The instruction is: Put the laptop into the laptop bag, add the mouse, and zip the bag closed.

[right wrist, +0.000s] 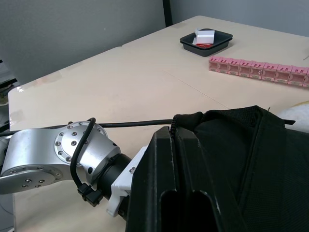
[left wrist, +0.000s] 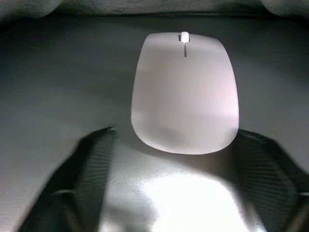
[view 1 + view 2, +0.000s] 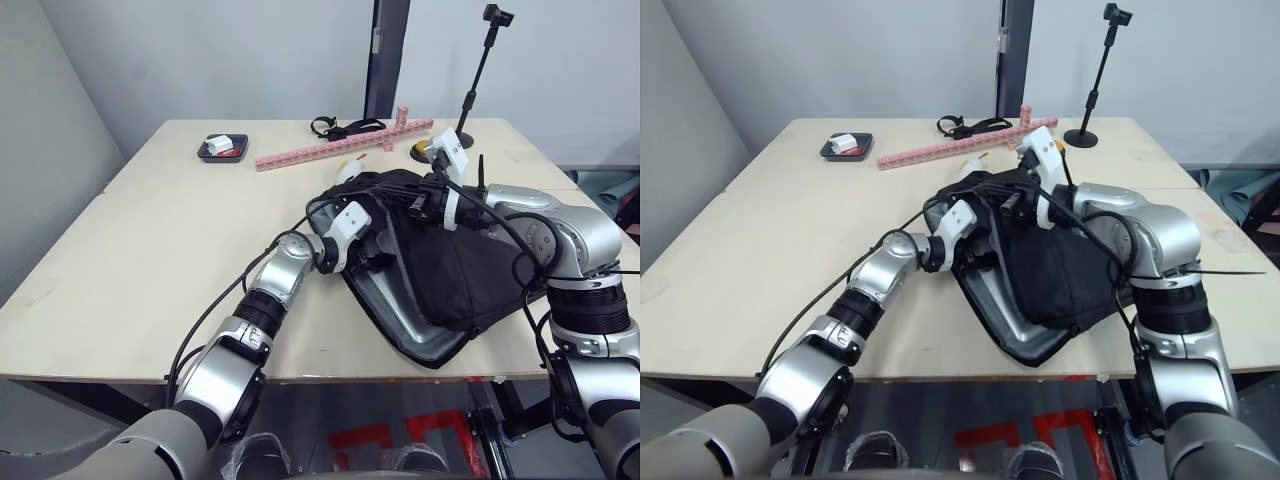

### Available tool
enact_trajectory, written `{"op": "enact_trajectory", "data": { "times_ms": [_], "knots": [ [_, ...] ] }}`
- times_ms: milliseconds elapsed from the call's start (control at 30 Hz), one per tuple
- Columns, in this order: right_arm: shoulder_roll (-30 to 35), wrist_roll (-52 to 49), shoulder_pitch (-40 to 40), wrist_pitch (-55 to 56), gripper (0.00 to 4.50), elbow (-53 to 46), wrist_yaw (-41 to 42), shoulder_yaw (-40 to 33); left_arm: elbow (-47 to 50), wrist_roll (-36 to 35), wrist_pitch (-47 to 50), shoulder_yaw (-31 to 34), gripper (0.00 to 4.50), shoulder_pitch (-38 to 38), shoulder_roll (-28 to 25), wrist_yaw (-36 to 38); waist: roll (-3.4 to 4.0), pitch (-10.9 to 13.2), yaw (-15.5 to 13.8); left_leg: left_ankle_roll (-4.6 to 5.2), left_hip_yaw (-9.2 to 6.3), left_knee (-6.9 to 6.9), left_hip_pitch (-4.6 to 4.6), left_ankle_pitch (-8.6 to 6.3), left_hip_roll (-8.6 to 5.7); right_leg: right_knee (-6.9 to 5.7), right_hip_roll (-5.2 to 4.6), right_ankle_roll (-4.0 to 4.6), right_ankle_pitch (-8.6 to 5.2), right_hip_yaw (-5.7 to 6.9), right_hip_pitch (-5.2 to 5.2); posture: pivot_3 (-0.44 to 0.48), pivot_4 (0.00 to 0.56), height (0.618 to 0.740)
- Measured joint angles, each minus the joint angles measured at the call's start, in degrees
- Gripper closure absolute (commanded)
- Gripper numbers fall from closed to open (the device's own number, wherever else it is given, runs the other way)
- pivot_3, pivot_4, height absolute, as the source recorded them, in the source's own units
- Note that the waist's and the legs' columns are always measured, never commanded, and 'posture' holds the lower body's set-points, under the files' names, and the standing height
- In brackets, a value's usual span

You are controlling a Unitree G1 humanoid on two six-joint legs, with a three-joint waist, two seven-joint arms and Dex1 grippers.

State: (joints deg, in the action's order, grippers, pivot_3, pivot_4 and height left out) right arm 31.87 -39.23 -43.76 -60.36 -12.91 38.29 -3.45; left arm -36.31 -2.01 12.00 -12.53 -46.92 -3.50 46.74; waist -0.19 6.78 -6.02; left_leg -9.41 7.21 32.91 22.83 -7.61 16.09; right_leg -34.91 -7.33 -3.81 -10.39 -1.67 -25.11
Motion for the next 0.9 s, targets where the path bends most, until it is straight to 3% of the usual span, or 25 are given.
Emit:
{"op": "enact_trajectory", "data": {
  "times_ms": [200, 267, 767, 900],
  "knots": [
    [-0.11, -0.01, 0.0, -0.06, 4.5, 0.0, 0.0, 0.0, -1.85, 0.09, -1.05, 0.14, 4.14, -0.43, 1.13, -0.05, 0.0, 0.0, 0.0, 0.0, 0.0, -0.02, 0.01, 0.0, 0.0, 0.03, 0.0, 0.0, 0.0, 0.0, 0.0, 0.0, 0.15, 0.74],
    [-0.13, -0.02, 0.0, -0.09, 4.5, 0.0, 0.0, 0.0, -2.34, 0.11, -1.26, 0.13, 4.46, -0.83, 1.38, -0.02, 0.0, 0.0, 0.02, -0.02, 0.0, -0.02, 0.01, -0.01, 0.0, 0.04, 0.0, 0.0, 0.0, 0.0, 0.0, 0.0, 0.15, 0.74],
    [0.06, -0.81, 0.01, -0.37, 4.5, -0.29, -0.27, -0.03, -1.63, -0.47, -1.64, 0.52, 4.46, -0.21, 0.66, 1.23, 0.01, 0.01, 0.29, -0.28, 0.01, -0.1, 0.01, -0.17, 0.0, 0.09, 0.0, -0.01, 0.0, 0.01, -0.03, 0.0, 0.15, 0.74],
    [0.48, -0.82, 0.36, -0.31, 4.5, -1.15, -0.27, 0.03, 6.26, -2.92, 2.16, 1.41, 3.26, 4.37, -3.87, 4.51, 0.02, 0.01, 0.52, -0.29, 0.04, -0.29, 0.02, -0.16, 0.0, 0.19, 0.02, -0.02, 0.0, 0.03, -0.07, 0.0, 0.15, 0.74]
  ]
}}
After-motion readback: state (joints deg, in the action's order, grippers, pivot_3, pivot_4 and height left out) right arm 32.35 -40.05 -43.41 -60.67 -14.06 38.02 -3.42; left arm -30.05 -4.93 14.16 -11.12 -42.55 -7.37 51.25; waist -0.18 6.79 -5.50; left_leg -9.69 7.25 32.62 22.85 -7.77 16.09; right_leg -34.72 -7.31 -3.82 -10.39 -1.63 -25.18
